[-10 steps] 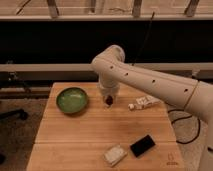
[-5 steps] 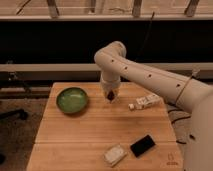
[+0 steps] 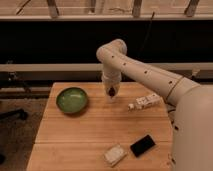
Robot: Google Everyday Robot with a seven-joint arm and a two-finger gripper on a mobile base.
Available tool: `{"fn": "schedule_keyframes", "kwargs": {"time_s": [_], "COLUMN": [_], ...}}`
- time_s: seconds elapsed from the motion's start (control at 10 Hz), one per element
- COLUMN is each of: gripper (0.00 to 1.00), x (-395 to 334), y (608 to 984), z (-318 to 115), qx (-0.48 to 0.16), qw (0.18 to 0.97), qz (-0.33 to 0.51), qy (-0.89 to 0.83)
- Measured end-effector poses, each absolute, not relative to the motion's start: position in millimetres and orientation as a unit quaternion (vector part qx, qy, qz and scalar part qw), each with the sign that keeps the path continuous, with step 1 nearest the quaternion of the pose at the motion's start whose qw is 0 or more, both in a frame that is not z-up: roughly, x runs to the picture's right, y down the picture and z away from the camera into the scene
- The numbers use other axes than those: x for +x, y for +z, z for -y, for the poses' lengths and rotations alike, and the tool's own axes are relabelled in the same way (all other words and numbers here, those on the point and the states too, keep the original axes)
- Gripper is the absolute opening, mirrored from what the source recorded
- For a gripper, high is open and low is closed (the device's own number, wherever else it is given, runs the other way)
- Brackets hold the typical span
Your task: Place the pepper in the ceramic cup
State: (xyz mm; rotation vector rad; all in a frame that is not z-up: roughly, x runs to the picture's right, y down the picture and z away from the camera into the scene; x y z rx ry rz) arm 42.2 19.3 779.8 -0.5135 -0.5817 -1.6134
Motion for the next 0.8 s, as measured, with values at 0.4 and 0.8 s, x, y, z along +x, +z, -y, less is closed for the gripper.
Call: {"fn": "schedule_keyframes", "kwargs": {"time_s": [0.4,0.8], "gripper": [0.0,0.0], "x": [50,55], "y": [795,821], "z": [-10,1], "qx": [-0.224,-0.217], "qw": [0.654,0.683], "qz": [0.238,0.243], "qy": [-0.683,-0.654]}}
